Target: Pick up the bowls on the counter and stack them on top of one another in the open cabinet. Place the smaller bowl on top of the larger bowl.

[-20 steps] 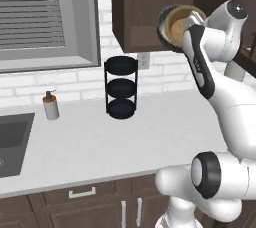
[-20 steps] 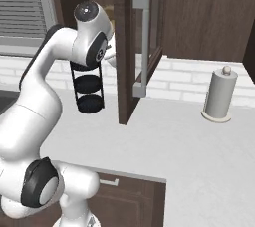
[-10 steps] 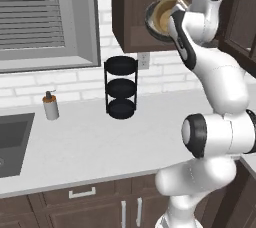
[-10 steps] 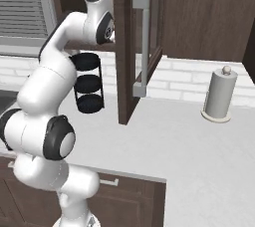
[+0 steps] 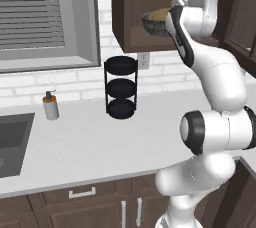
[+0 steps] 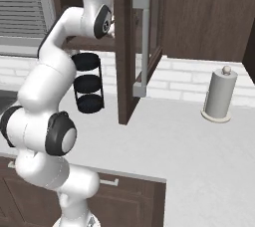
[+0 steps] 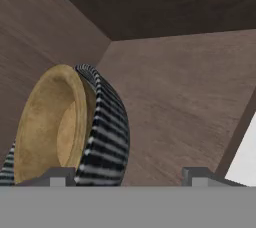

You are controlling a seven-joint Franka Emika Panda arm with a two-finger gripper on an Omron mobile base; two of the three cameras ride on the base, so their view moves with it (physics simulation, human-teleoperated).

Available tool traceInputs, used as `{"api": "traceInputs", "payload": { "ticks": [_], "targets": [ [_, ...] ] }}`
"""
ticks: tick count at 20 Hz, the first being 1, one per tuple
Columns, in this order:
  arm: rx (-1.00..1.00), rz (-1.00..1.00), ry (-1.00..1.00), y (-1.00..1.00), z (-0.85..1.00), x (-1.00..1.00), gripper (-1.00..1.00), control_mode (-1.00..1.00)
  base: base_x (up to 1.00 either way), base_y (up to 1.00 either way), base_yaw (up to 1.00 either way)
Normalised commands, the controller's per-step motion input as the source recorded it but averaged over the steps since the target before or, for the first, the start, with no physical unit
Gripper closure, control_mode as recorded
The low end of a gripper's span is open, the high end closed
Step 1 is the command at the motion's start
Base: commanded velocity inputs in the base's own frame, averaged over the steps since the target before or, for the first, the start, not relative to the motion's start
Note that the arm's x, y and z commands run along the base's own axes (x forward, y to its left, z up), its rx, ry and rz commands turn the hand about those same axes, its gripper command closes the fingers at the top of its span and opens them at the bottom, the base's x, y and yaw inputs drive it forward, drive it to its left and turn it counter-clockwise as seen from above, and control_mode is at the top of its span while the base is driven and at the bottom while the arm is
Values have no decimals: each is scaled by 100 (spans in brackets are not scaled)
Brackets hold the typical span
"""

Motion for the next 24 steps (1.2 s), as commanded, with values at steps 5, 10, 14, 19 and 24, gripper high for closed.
{"api": "traceInputs", "payload": {
  "ticks": [5, 10, 14, 19, 24],
  "targets": [
    [0, 0, -45, 0, -16, -100, -100, -100, 0, 0, 0],
    [0, 0, -24, 0, -83, -100, -100, -100, 0, 0, 0],
    [-13, 0, 4, 11, -100, -100, -100, -100, 0, 0, 0],
    [-24, 0, 33, 39, -100, -100, -100, -100, 0, 0, 0],
    [-6, 5, 31, 9, -51, -61, -100, -100, 0, 0, 0]
  ]
}}
